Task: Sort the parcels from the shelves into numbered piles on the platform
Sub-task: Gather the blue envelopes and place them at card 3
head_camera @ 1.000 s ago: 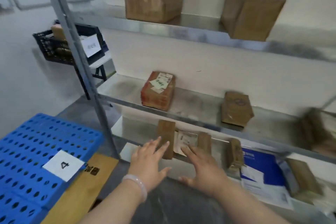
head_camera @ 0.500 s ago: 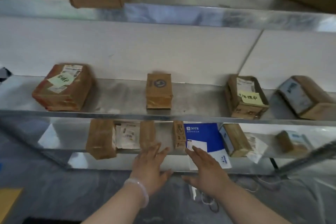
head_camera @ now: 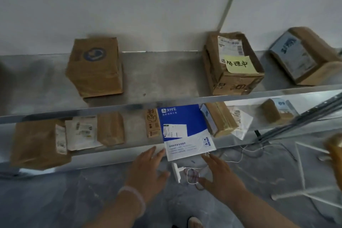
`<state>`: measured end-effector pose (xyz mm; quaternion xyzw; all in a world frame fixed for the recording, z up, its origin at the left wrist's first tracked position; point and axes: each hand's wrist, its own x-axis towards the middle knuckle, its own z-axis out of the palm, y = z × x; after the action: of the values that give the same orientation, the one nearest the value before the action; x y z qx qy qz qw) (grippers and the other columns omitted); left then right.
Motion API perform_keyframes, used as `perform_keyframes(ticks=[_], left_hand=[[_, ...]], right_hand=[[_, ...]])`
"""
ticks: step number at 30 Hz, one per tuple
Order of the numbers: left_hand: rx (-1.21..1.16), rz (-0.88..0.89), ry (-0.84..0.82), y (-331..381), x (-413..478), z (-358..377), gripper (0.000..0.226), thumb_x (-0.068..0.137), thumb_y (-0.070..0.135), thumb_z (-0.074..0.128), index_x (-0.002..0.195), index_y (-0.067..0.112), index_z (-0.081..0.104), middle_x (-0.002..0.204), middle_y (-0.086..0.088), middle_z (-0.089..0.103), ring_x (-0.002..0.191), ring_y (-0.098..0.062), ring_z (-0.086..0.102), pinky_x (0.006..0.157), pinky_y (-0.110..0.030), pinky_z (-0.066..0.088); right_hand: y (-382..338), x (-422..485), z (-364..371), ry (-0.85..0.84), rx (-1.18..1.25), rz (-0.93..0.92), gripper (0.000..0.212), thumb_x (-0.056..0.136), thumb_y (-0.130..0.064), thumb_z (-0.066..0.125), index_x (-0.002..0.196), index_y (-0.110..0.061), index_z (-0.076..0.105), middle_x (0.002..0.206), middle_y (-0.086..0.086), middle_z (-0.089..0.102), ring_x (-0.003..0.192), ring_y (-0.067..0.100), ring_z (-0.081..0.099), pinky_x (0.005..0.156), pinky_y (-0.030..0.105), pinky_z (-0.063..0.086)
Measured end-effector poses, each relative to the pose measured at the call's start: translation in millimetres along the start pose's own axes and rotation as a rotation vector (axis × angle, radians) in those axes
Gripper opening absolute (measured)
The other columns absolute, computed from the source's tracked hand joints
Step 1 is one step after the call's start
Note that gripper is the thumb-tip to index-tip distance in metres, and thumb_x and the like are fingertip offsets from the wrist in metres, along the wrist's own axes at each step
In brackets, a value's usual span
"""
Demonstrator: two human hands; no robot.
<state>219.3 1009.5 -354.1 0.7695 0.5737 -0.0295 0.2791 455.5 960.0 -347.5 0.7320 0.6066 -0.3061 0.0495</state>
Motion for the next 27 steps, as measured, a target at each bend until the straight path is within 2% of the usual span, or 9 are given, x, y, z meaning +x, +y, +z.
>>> perform_keyframes(ticks=[5, 9, 13, 15, 17, 19, 22, 24, 27], left_hand=[[-0.140, -0.168, -0.008, 0, 67, 79, 0.069, 0.091, 0.054, 0.047, 0.150, 0.038, 0.015, 0.160, 0.009, 0.010, 0.147, -0.015, 0.008, 0.119, -0.035, 0.012], [-0.208, -0.259, 0.015, -5, 119, 132, 0.068, 0.091, 0.052, 0.051, 0.149, 0.037, 0.019, 0.158, 0.006, 0.017, 0.146, -0.017, 0.013, 0.119, -0.038, 0.020], [-0.281, -0.345, 0.015, -12, 162, 173, 0.068, 0.092, 0.048, 0.051, 0.150, 0.038, 0.016, 0.158, 0.003, 0.014, 0.147, -0.021, 0.011, 0.119, -0.041, 0.021], [-0.362, -0.368, 0.037, -17, 182, 189, 0.068, 0.092, 0.044, 0.053, 0.150, 0.036, 0.017, 0.155, 0.000, 0.021, 0.144, -0.021, 0.020, 0.116, -0.040, 0.027], [-0.439, -0.348, 0.058, -20, 199, 198, 0.070, 0.091, 0.036, 0.059, 0.150, 0.028, 0.021, 0.144, 0.000, 0.036, 0.136, -0.018, 0.034, 0.111, -0.035, 0.036], [-0.430, -0.335, 0.061, -20, 210, 203, 0.072, 0.090, 0.030, 0.062, 0.150, 0.023, 0.022, 0.134, 0.002, 0.044, 0.129, -0.014, 0.041, 0.108, -0.030, 0.038], [-0.457, -0.360, 0.085, -15, 208, 202, 0.068, 0.090, 0.020, 0.064, 0.148, 0.026, 0.030, 0.121, 0.007, 0.042, 0.120, -0.010, 0.043, 0.107, -0.025, 0.035], [-0.459, -0.309, 0.096, -9, 200, 197, 0.063, 0.090, 0.014, 0.062, 0.146, 0.026, 0.035, 0.117, 0.009, 0.039, 0.114, -0.007, 0.045, 0.107, -0.021, 0.035], [-0.521, -0.260, 0.114, -1, 182, 190, 0.059, 0.090, 0.006, 0.059, 0.144, 0.024, 0.040, 0.117, 0.009, 0.040, 0.109, -0.005, 0.047, 0.104, -0.016, 0.039]], right_hand=[[76, 90, 25, -0.001, 0.055, 0.144, 0.072, 0.090, -0.050, 0.054, 0.151, -0.029, 0.019, 0.155, -0.001, 0.026, 0.141, 0.021, 0.027, 0.113, 0.036, 0.029], [115, 154, 50, -0.050, 0.023, 0.141, 0.070, 0.093, -0.047, 0.051, 0.151, -0.030, 0.016, 0.158, 0.003, 0.019, 0.144, 0.025, 0.022, 0.115, 0.038, 0.025], [141, 207, 72, 0.002, 0.109, 0.164, 0.065, 0.093, -0.041, 0.053, 0.150, -0.029, 0.022, 0.150, 0.002, 0.033, 0.135, 0.024, 0.037, 0.110, 0.037, 0.032], [150, 228, 83, 0.005, 0.197, 0.194, 0.062, 0.095, -0.039, 0.052, 0.149, -0.030, 0.023, 0.148, 0.003, 0.038, 0.131, 0.025, 0.042, 0.108, 0.039, 0.035], [157, 245, 95, -0.007, 0.282, 0.215, 0.057, 0.097, -0.036, 0.050, 0.148, -0.032, 0.025, 0.145, 0.005, 0.042, 0.128, 0.028, 0.045, 0.108, 0.042, 0.039], [161, 253, 103, 0.030, 0.380, 0.224, 0.054, 0.096, -0.027, 0.054, 0.145, -0.033, 0.032, 0.138, 0.007, 0.047, 0.121, 0.027, 0.050, 0.104, 0.046, 0.044], [162, 249, 104, 0.110, 0.460, 0.170, 0.058, 0.088, -0.011, 0.061, 0.137, -0.037, 0.043, 0.126, 0.003, 0.051, 0.105, 0.019, 0.056, 0.091, 0.038, 0.053], [158, 239, 97, 0.124, 0.451, 0.110, 0.061, 0.085, -0.006, 0.060, 0.134, -0.040, 0.045, 0.121, -0.004, 0.049, 0.100, 0.014, 0.056, 0.083, 0.030, 0.053], [152, 221, 85, 0.146, 0.441, 0.046, 0.059, 0.085, -0.002, 0.058, 0.131, -0.038, 0.049, 0.121, -0.006, 0.049, 0.100, 0.009, 0.053, 0.083, 0.027, 0.052]])
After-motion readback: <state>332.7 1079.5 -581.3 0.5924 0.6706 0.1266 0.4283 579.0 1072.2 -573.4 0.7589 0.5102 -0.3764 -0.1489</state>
